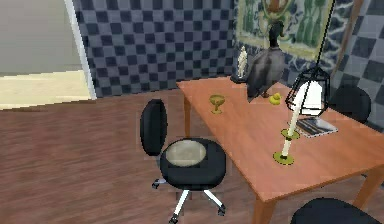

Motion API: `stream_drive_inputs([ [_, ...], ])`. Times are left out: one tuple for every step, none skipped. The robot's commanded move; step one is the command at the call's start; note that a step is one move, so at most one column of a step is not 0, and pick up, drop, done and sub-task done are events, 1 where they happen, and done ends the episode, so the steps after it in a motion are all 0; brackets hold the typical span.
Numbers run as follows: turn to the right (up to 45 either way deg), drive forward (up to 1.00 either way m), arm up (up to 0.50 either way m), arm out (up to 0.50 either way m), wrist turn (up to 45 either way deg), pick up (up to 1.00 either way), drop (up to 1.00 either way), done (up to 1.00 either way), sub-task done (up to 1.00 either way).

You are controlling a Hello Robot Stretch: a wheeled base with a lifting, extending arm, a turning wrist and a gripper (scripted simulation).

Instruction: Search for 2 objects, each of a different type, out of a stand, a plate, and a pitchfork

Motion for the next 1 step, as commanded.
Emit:
stream_drive_inputs([
  [0.0,0.00,0.00,0.00,0.0,0.00,0.00,1.00,0.00],
])
